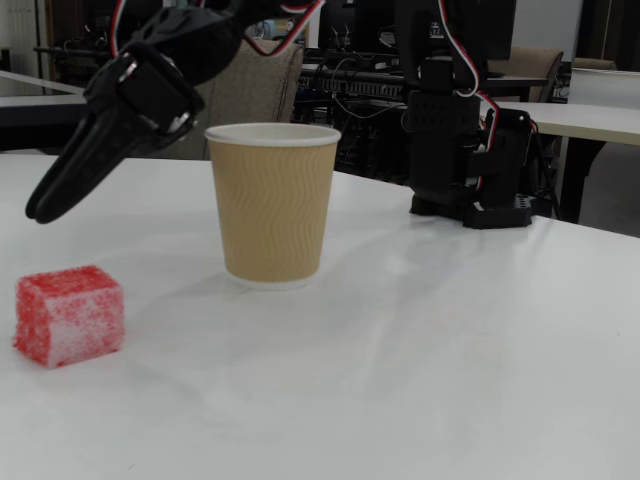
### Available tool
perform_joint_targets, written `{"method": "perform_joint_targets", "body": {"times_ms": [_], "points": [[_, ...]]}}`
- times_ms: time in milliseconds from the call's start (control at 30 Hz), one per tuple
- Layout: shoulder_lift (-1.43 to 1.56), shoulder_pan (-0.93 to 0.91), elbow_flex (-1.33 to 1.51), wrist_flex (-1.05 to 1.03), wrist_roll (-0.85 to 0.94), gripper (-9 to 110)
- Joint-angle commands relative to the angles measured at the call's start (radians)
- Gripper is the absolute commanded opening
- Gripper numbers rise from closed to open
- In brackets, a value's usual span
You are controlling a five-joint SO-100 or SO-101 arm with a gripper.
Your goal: Grasp a red cube and put it in the cup.
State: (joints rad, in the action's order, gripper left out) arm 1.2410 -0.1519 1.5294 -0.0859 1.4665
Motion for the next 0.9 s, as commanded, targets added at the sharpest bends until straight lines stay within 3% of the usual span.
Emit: {"method": "perform_joint_targets", "body": {"times_ms": [0,867], "points": [[0.041,0.029,-0.091,0.032,0.006,20],[0.127,0.126,-0.026,0.031,0.009,20]]}}
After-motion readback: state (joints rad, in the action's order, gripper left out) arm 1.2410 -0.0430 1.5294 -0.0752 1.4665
